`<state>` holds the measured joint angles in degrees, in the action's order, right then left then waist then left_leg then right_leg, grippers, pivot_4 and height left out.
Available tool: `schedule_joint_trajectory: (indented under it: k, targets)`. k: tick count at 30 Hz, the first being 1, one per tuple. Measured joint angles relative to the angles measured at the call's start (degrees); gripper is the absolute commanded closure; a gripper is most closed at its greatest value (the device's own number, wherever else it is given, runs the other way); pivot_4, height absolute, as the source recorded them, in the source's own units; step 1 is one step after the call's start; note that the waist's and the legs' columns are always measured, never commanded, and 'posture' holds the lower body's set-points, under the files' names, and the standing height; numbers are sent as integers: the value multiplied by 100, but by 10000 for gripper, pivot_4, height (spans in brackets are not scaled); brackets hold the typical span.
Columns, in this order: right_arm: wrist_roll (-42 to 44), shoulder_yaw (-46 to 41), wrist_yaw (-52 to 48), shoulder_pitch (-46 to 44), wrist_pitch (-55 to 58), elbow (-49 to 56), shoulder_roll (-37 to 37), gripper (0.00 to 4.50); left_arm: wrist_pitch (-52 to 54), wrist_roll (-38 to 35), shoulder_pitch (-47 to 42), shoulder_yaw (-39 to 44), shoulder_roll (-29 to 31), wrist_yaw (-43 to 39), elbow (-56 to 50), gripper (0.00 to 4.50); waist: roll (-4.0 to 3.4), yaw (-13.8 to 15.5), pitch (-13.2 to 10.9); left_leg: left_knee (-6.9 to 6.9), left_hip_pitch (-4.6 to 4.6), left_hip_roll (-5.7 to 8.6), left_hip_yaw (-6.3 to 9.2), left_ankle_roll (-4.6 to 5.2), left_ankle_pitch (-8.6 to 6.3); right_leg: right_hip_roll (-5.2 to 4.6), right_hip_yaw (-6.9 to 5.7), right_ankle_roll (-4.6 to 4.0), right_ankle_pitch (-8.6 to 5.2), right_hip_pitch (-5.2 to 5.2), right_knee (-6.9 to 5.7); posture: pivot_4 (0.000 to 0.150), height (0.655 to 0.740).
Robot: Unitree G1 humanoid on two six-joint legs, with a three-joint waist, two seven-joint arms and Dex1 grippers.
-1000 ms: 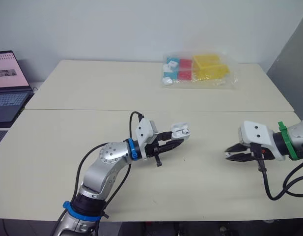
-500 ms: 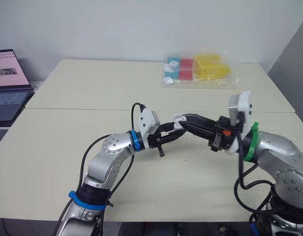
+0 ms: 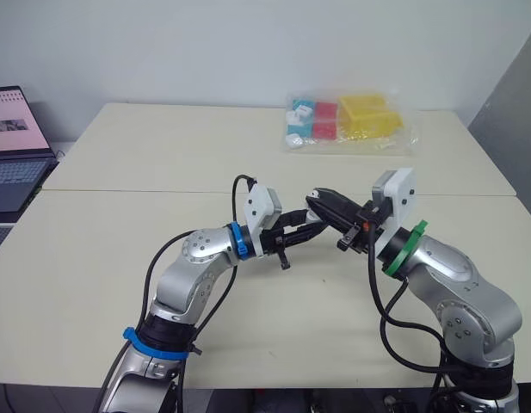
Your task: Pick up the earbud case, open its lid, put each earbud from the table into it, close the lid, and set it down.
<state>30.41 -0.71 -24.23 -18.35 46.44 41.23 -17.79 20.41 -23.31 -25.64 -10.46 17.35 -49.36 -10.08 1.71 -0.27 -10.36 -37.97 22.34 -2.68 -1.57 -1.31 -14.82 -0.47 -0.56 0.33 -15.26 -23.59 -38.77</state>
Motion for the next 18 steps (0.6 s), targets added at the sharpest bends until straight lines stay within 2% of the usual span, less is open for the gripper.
schedule_joint_trajectory:
  k: [10, 18]
  targets:
    - [193, 42, 64, 215, -113, 32, -6, 41002, 72, -70, 0, 84, 3, 25, 22, 36896, 0, 1, 0, 0, 0, -1, 1, 0, 0, 0, -1, 0, 0, 0, 0, 1500, 7378]
    - [-59, 273, 73, 431, -493, 70, -214, 41002, 164, -95, 14, 80, 2, 4, 21, 36896, 0, 0, 0, 1, 4, -1, 3, 0, 0, 1, -3, 0, 0, -2, 5, 1500, 7378]
